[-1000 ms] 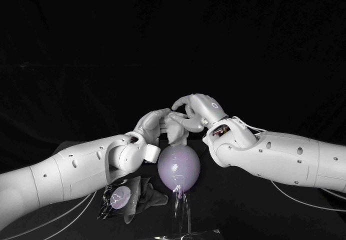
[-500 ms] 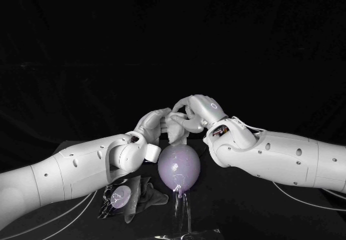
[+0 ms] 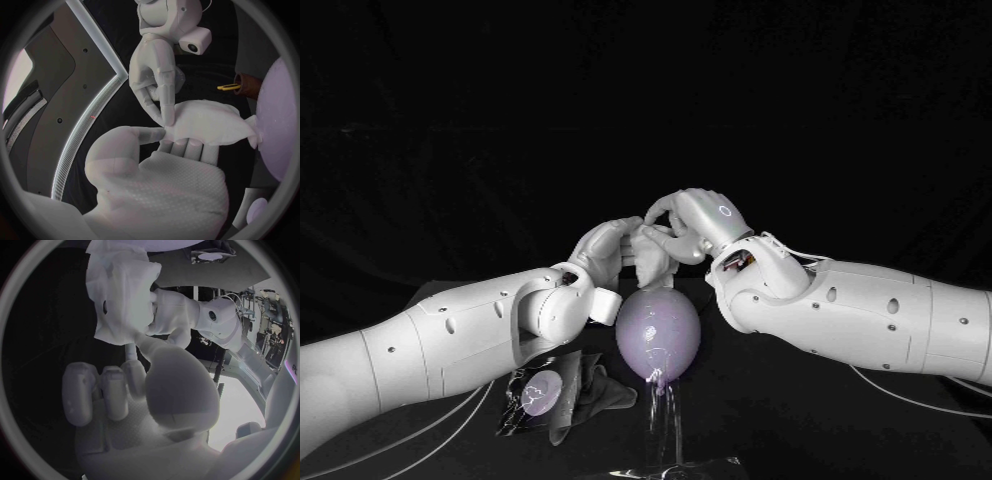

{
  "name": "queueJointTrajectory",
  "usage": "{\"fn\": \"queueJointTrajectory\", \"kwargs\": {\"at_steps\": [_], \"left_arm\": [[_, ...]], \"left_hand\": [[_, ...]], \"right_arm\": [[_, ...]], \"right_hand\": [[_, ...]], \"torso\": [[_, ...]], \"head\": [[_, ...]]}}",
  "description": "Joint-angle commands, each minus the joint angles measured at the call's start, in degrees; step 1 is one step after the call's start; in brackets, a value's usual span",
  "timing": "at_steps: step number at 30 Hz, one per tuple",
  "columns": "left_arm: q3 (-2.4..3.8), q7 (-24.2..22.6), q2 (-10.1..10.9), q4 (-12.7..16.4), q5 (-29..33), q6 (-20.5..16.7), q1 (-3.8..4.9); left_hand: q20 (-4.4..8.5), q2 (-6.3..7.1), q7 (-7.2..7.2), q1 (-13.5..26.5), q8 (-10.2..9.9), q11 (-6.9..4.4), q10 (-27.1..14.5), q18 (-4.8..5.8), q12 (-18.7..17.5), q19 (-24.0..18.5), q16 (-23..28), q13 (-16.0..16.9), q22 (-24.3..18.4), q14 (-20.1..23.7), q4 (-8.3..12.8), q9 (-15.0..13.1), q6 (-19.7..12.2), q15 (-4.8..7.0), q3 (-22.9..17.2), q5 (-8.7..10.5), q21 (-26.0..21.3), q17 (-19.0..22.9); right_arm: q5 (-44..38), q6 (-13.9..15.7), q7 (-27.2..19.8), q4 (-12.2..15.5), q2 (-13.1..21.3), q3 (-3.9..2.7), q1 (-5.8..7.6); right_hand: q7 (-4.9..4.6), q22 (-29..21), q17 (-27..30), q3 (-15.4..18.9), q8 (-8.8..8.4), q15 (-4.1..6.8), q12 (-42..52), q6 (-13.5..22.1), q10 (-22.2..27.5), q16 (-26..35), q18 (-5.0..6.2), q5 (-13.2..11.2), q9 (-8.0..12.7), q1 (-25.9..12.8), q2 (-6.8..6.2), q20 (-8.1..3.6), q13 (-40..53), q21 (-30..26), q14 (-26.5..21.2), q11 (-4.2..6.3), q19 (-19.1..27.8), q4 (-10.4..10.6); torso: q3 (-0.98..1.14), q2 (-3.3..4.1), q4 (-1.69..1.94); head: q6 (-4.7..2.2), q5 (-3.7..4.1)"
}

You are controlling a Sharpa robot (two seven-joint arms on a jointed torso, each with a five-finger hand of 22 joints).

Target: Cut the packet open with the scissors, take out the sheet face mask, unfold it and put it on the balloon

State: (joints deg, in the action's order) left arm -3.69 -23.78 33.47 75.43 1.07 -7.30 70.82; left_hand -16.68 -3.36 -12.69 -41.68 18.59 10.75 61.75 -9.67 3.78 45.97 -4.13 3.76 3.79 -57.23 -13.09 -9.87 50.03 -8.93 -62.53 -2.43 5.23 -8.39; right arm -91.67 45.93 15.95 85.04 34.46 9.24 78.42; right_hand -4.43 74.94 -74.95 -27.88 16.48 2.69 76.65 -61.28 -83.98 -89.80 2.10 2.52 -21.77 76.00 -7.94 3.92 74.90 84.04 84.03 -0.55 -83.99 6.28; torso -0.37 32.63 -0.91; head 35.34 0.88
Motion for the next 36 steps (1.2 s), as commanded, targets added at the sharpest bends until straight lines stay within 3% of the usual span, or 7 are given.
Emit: {"fn": "queueJointTrajectory", "kwargs": {"at_steps": [1, 15, 27, 36], "left_arm": [[0.15, -0.61, -0.15, 0.67, -0.17, 1.47, 0.17], [0.15, -0.48, -0.14, 0.85, -0.33, 1.46, 0.18], [0.15, -0.40, -0.06, 0.07, -0.20, 1.00, 0.18], [0.15, -0.26, -0.04, -0.57, 0.11, 0.60, 0.19]], "left_hand": [[0.05, -0.23, -1.13, 0.47, -0.17, -0.05, -0.34, -0.52, 0.02, -0.45, 0.11, -0.02, -0.07, 0.31, 0.42, -0.07, 0.37, -0.07, 0.01, -0.37, -0.21, 0.08], [0.05, -0.25, -1.10, 0.44, -0.15, -0.07, -0.30, -0.52, 0.03, -0.51, 0.10, -0.02, -0.08, 0.30, 0.55, -0.09, 0.43, -0.05, -0.04, -0.37, -0.22, 0.08], [0.05, -0.26, -1.09, 0.41, -0.15, -0.08, -0.30, -0.51, 0.03, -0.51, 0.10, -0.02, -0.08, 0.30, 0.67, -0.10, 0.46, -0.05, -0.09, -0.37, -0.22, 0.08], [0.05, -0.29, -1.08, 0.37, -0.15, -0.09, -0.30, -0.52, 0.03, -0.49, 0.10, -0.02, -0.08, 0.31, 0.75, -0.11, 0.47, -0.04, -0.13, -0.37, -0.22, 0.08]], "right_arm": [[-4.11, -0.95, 2.08, -0.33, -0.31, 0.06, -0.15], [-8.41, -0.87, 4.43, -0.06, -0.35, 0.08, -0.38], [-4.57, 2.47, 3.12, 1.23, 0.86, 0.07, -0.45], [-0.98, 5.01, 0.93, 2.30, 2.05, 0.06, -0.44]], "right_hand": [[0.11, 13.35, -15.05, -0.03, 0.52, 0.54, 0.65, -0.64, -2.70, -0.20, -0.79, 0.26, -0.23, 0.73, 0.08, -0.63, 9.27, 0.63, 5.97, 0.57, -3.09, -0.53], [1.68, 14.25, -15.05, 0.18, 2.39, 1.56, 3.14, -2.95, -3.73, -0.20, -1.48, 0.27, -1.00, 1.98, 0.05, -1.38, 10.38, 3.46, 5.97, 1.90, -4.65, -1.49], [1.74, 14.64, -15.05, -0.41, 3.29, 1.76, 4.27, -3.23, -4.18, -0.20, -1.79, 0.27, -1.48, 1.13, 1.82, -1.71, 10.90, 4.69, 5.97, 2.03, -5.32, -0.32], [1.76, 14.77, -15.05, -0.48, 3.43, 1.77, 4.51, -3.26, -4.26, -0.20, -1.88, 0.27, -1.56, 1.06, 2.04, -1.75, 11.01, 5.06, 5.97, 2.05, -5.53, -0.24]], "torso": [[-0.01, 0.03, 0.00], [0.05, 0.00, -0.03], [0.03, -0.04, -0.03], [0.03, -0.01, -0.06]], "head": [[0.09, 0.02], [0.29, -0.07], [0.34, 0.05], [0.26, 0.12]]}}
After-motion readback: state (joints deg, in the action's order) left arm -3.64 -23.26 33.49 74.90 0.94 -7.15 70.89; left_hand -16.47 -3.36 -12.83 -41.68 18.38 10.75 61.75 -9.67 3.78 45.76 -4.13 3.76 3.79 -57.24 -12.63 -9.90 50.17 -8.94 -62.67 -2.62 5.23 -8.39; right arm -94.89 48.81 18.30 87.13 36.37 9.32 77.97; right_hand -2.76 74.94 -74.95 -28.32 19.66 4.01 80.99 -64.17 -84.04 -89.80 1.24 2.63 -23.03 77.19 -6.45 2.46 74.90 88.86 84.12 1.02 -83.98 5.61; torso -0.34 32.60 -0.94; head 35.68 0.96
